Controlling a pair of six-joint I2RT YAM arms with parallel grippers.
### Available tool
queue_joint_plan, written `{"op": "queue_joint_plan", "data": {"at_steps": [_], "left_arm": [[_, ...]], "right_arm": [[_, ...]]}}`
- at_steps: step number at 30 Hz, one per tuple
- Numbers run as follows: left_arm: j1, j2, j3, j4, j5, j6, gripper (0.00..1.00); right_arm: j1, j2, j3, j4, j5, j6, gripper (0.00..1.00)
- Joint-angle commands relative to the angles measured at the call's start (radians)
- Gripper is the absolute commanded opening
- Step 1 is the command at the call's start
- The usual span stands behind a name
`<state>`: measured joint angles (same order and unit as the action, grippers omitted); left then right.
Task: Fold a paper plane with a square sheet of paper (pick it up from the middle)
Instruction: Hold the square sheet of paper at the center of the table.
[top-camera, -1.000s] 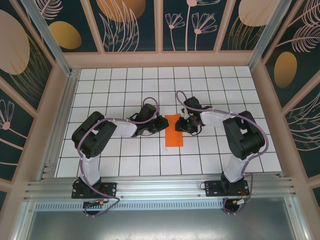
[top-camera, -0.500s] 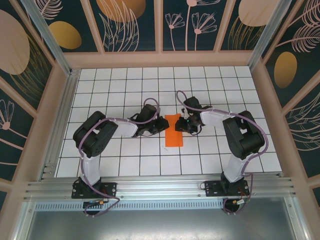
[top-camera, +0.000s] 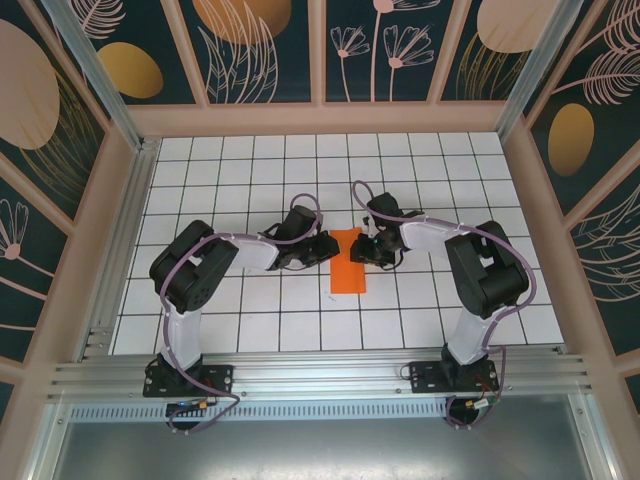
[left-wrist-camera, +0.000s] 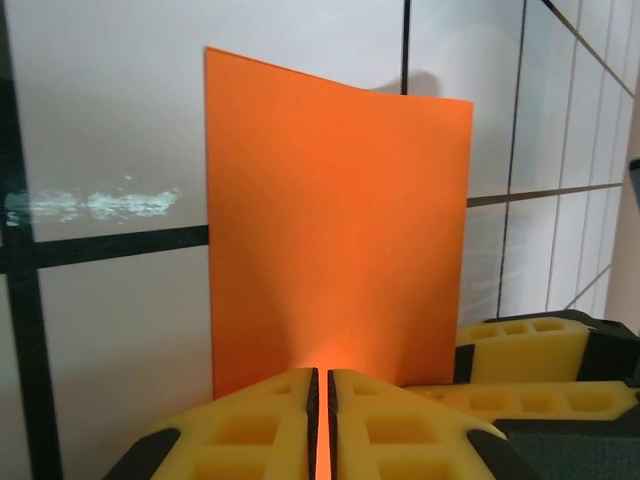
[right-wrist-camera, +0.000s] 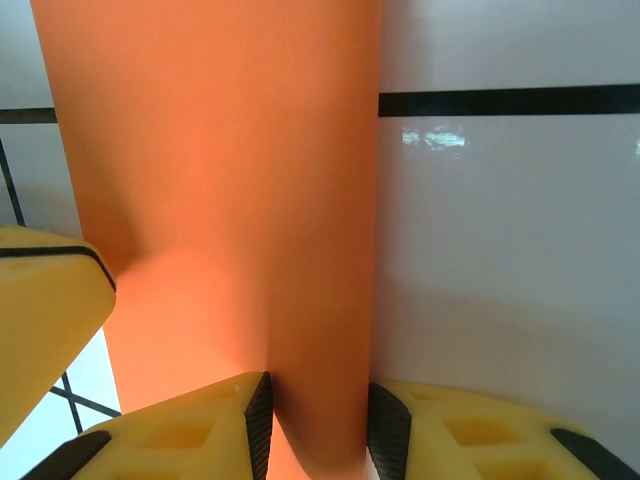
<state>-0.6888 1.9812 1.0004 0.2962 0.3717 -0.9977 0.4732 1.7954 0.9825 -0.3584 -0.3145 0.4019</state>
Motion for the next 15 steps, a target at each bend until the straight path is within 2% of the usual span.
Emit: {"op": "queue_joint_plan", "data": {"at_steps": [1,9,15], "left_arm": [[-0.007,0.021,0.022,-0.113,-0.05,0.045,0.12],[-0.015,0.043,0.072,-0.273,-0.132,0.101,0.08],[-0.018,0.075,0.103,-0.352,-0.177,0.126,0.05]], "right_arm": [[0.017,0.124,-0.037,0.059,0.086,0.003,0.37],[0.016,0.071,-0.016,0.074,0.05,0.015,0.38],[0.013,-0.044,0.007,0.113,0.038,0.052,0.41]]}}
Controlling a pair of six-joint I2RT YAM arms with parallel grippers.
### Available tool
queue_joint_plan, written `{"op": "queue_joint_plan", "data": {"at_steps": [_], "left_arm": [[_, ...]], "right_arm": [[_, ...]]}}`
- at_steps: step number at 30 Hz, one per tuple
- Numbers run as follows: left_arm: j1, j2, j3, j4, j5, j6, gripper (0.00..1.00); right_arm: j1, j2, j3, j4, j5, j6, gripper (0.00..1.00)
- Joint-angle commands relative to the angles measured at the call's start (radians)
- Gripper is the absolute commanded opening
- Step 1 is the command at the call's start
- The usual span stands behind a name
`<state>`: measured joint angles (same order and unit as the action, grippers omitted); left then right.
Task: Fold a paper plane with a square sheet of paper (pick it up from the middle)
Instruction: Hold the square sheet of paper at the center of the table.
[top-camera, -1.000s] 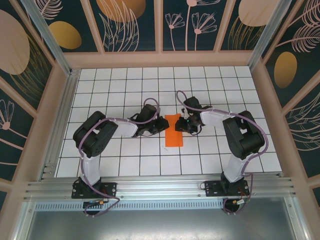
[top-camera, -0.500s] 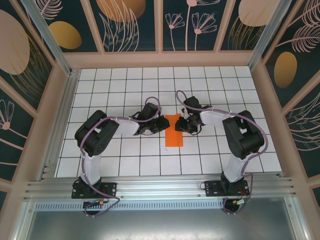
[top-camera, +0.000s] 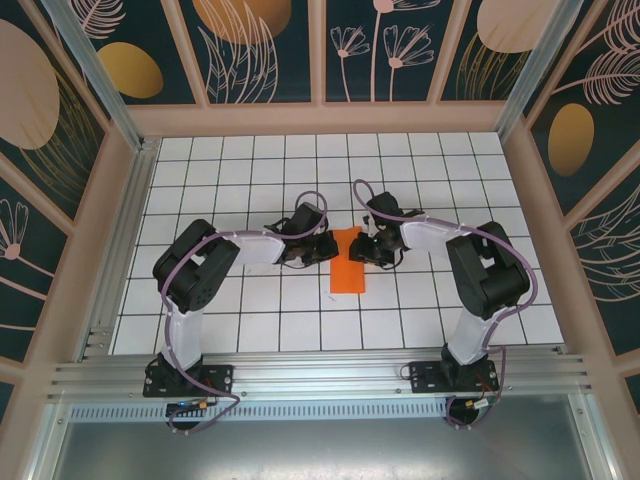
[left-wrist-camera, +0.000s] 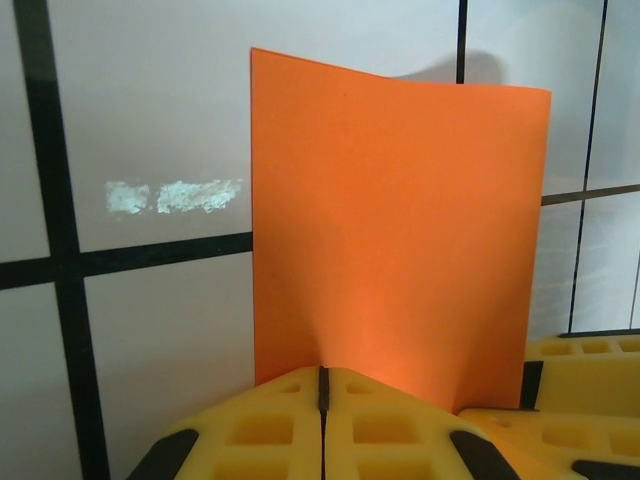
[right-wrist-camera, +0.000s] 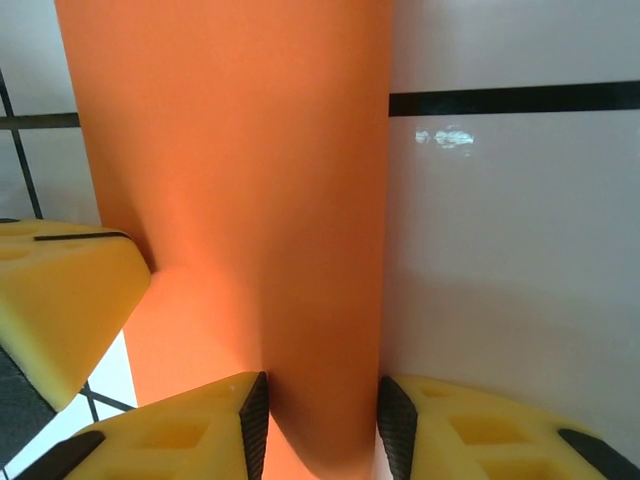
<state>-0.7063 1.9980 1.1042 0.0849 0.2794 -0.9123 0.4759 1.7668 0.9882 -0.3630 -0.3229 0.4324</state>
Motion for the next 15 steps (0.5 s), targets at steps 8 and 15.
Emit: {"op": "queue_joint_plan", "data": {"at_steps": [8,15], "left_arm": [[0.0,0.069,0.002,-0.156,-0.097,0.049,0.04],[-0.001,0.08,0.003,-0.158,-0.106,0.05,0.03]], "right_arm": [[0.006,-0.092,-0.009,0.132,0.047,0.054,0.38],[0.018,-0.008,-0.002,0.149,-0.044,0.062,0.21]]}}
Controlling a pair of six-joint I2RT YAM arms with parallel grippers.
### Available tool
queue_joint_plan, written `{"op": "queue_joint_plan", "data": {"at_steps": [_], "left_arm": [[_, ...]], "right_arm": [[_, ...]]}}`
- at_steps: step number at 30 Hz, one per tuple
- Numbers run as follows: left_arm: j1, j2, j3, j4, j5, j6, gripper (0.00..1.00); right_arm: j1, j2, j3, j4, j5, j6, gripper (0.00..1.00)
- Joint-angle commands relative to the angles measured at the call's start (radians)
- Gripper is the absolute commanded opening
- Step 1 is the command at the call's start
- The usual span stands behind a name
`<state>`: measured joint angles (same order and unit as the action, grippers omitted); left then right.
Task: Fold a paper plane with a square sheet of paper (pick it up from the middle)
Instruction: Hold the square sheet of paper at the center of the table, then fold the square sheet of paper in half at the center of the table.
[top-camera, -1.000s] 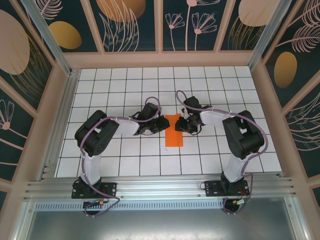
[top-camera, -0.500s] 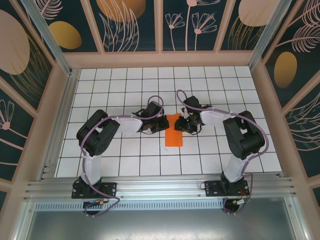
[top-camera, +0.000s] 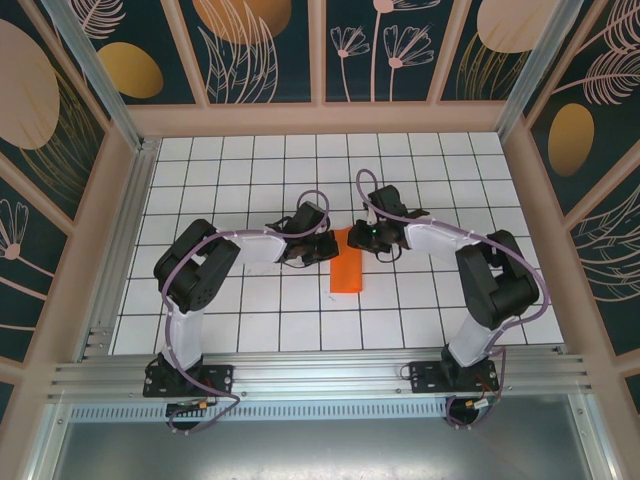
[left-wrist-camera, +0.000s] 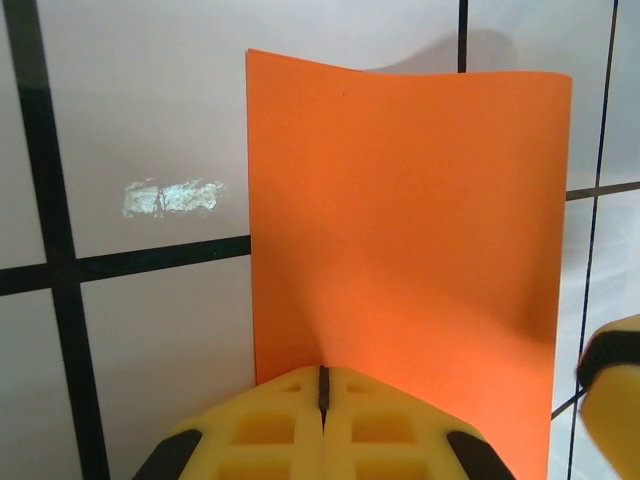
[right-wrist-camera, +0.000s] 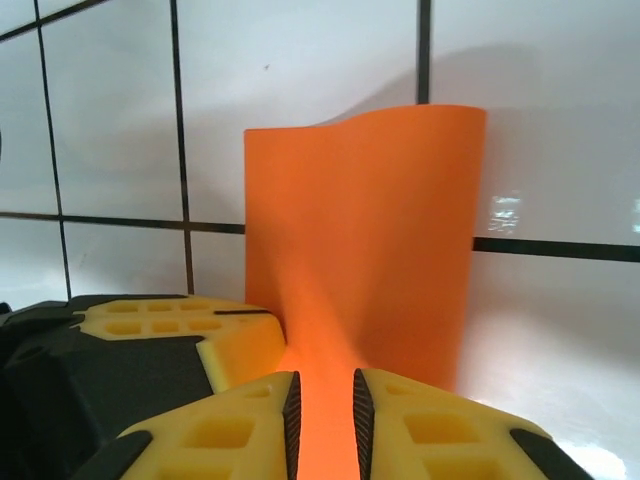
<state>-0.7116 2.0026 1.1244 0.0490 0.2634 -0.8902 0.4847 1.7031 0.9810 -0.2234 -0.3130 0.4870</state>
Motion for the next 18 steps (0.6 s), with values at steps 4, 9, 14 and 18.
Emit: {"op": "queue_joint_plan", "data": {"at_steps": [4,9,14,18], "left_arm": [[0.005,0.084,-0.009,-0.13,-0.094,0.031,0.03],[0.004,0.092,-0.003,-0.15,-0.112,0.036,0.03],[0.004,0.098,-0.004,-0.169,-0.132,0.043,0.03],[0.005,0.107,-0.006,-0.17,-0.136,0.043,0.03]], "right_arm": [[0.009,0.101,0.01,0.007,-0.089,-0.006,0.2],[-0.014,0.119,-0.016,-0.002,-0.079,-0.023,0.2],[-0.076,0.091,-0.076,0.003,-0.065,-0.042,0.2],[-0.127,0.043,-0.124,0.018,-0.057,-0.047,0.2]]}}
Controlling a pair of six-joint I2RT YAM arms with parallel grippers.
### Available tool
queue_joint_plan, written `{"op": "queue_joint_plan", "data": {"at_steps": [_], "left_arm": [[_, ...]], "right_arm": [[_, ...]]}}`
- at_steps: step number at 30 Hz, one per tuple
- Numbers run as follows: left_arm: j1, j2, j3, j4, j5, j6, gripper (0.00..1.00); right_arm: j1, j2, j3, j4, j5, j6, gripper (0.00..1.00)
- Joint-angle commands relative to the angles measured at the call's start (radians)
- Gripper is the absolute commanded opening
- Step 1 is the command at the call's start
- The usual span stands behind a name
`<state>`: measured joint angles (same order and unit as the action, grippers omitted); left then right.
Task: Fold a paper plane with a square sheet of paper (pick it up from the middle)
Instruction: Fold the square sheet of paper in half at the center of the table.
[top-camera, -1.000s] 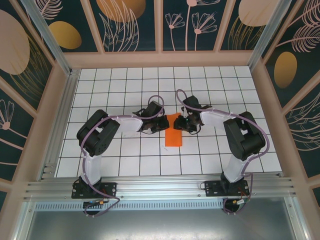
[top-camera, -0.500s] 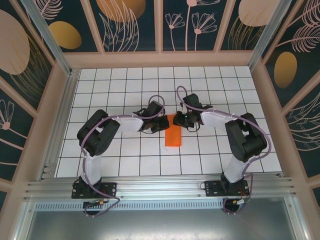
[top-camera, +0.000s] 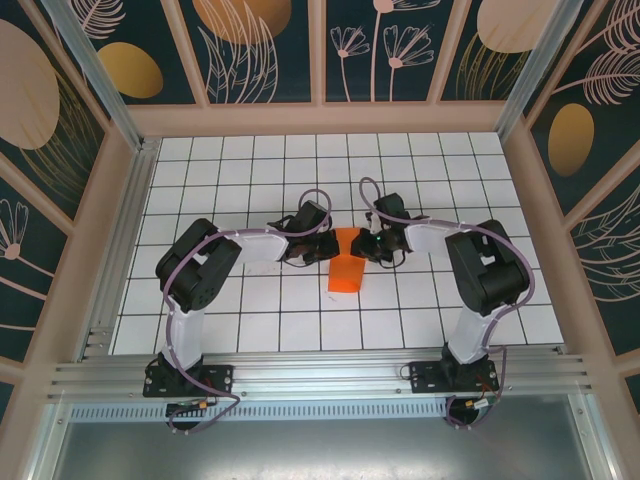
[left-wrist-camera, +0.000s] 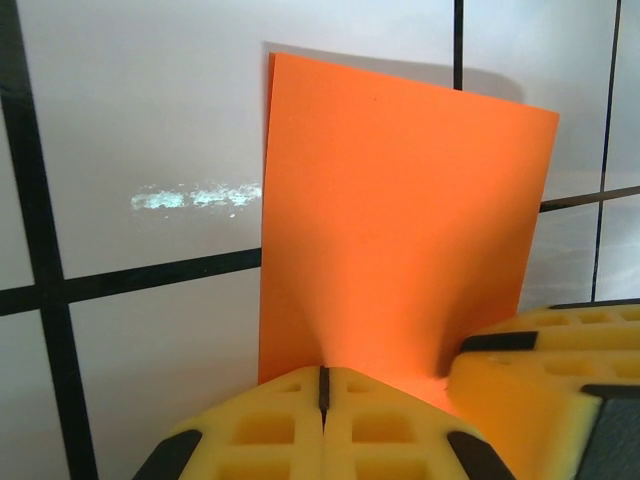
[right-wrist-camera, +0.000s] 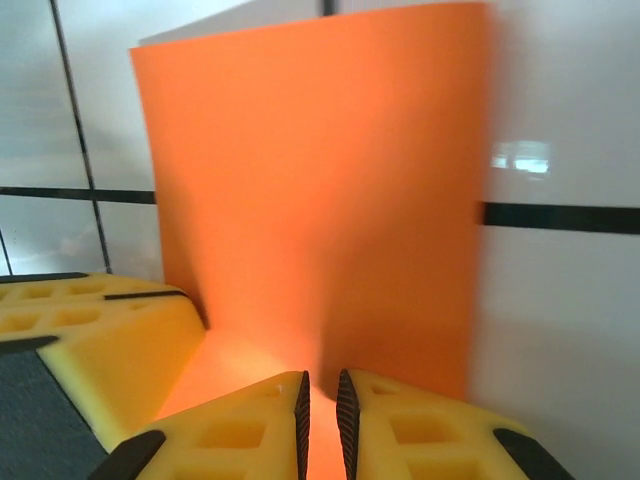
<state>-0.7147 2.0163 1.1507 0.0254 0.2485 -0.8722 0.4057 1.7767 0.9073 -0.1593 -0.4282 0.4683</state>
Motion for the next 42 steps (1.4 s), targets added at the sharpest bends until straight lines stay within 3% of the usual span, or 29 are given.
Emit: {"op": "queue_joint_plan", "data": {"at_steps": [1,8,20,29,36,42], "left_arm": [[0.006,0.096,-0.031,-0.147,-0.12,0.026,0.03],[0.008,0.097,-0.023,-0.15,-0.114,0.033,0.03],[0.006,0.104,-0.02,-0.153,-0.11,0.035,0.03],[0.007,0.1,-0.033,-0.162,-0.123,0.054,0.02],[0.006,0.1,-0.028,-0.162,-0.121,0.062,0.02],[0.007,0.111,-0.017,-0.165,-0.113,0.066,0.02]], "right_arm": [[-0.055,-0.046,-0.054,-0.041,0.059,-0.027,0.2],[-0.013,-0.146,-0.003,0.006,0.034,-0.01,0.2],[-0.006,0.064,0.07,0.053,-0.038,0.009,0.19],[-0.12,0.028,0.006,0.106,-0.023,0.035,0.19],[-0.061,-0.019,0.048,0.174,-0.05,0.052,0.19],[-0.049,0.097,0.097,0.178,-0.067,0.065,0.18]]}}
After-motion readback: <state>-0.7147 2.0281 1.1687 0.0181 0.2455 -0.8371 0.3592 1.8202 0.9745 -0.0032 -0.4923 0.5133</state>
